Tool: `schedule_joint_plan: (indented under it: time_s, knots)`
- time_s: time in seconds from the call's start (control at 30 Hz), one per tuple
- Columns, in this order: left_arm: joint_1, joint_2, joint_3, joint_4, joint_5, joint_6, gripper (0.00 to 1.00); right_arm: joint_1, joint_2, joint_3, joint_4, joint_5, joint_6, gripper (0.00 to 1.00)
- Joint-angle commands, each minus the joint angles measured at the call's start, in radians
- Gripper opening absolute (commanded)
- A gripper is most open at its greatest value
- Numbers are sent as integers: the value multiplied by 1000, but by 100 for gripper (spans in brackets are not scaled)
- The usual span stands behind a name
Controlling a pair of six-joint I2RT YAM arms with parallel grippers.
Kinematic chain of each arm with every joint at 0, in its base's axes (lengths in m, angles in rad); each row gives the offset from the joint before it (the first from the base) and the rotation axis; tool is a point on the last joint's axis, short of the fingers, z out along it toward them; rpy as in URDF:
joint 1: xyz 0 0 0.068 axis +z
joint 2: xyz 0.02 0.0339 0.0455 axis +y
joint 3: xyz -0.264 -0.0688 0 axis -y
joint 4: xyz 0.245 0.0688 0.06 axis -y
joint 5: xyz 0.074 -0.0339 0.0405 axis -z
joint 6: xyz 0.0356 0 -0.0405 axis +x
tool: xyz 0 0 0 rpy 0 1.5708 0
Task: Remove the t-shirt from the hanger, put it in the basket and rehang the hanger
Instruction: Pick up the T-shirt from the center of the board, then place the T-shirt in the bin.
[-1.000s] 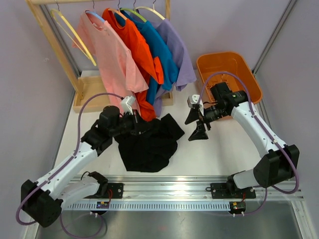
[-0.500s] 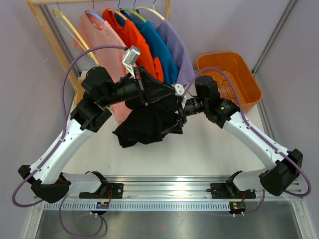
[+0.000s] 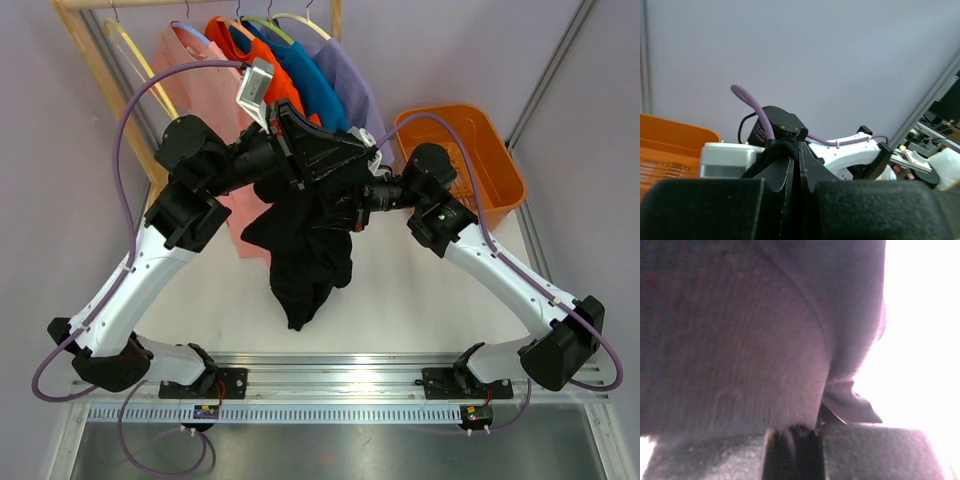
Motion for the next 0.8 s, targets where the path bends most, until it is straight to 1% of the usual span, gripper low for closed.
schedule_joint_plan:
  time_s: [0.0, 0.03, 0.07, 0.1, 0.13, 0.17, 0.2, 0.23, 0.3, 0.33, 0.37, 0.4, 0.43, 0.47, 0.5, 0.53, 0.6, 0.63, 0.67, 0.73, 0.77]
  knots:
    - [-5, -80, 28, -31, -116, 99, 11, -9, -39, 108, -24, -17, 26, 0]
    - [-5, -97, 26, -100, -189, 126, 17, -21, -45, 138, -171, -5, -73, 0]
    - [-5, -141, 25, -137, -229, 175, 28, -36, -52, 171, -252, 3, -129, 0]
    - [-5, -160, 14, -171, -273, 199, 50, -76, -56, 239, -345, 12, -178, 0]
    - [-5, -188, 2, -229, -353, 220, 62, -105, -59, 271, -468, 20, -253, 0]
    - [-5, -236, -9, -252, -392, 257, 71, -137, -59, 329, -512, 21, -275, 0]
    - [-5, -266, -41, -295, -433, 269, 84, -218, -64, 353, -556, 23, -286, 0]
    - [-5, -293, -58, -314, -505, 280, 88, -255, -64, 376, -572, 34, -292, 0]
    - [-5, -367, -95, -376, -576, 306, 95, -353, -56, 457, -630, 69, -304, 0]
    - [-5, -387, -128, -399, -646, 309, 96, -381, -52, 492, -657, 84, -360, 0]
    - [-5, -412, -147, -424, -676, 317, 98, -400, -35, 570, -683, 109, -384, 0]
    - [-5, -441, -159, -448, -705, 312, 98, -418, -26, 612, -723, 142, -404, 0]
    - [-5, -455, -184, -503, -758, 311, 99, -455, -15, 653, -734, 225, -422, 0]
    - [-5, -464, -193, -530, -781, 299, 99, -472, 16, 735, -740, 274, -425, 0]
    - [-5, -479, -202, -579, -817, 291, 99, -498, 34, 780, -750, 341, -428, 0]
    - [-5, -487, -225, -599, -832, 274, 99, -548, 57, 875, -756, 372, -425, 0]
    - [-5, -501, -251, -640, -863, 257, 99, -611, 143, 980, -780, 444, -409, 0]
    - [-5, -514, -262, -651, -868, 246, 99, -686, 178, 1089, -791, 451, -398, 0]
    - [-5, -522, -288, -656, -875, 242, 99, -712, 248, 1145, -802, 458, -387, 0]
    - [-5, -545, -308, -663, -897, 229, 99, -758, 313, 1277, -823, 478, -372, 0]
    - [-5, -553, -330, -663, -903, 226, 99, -780, 359, 1302, -819, 492, -381, 0]
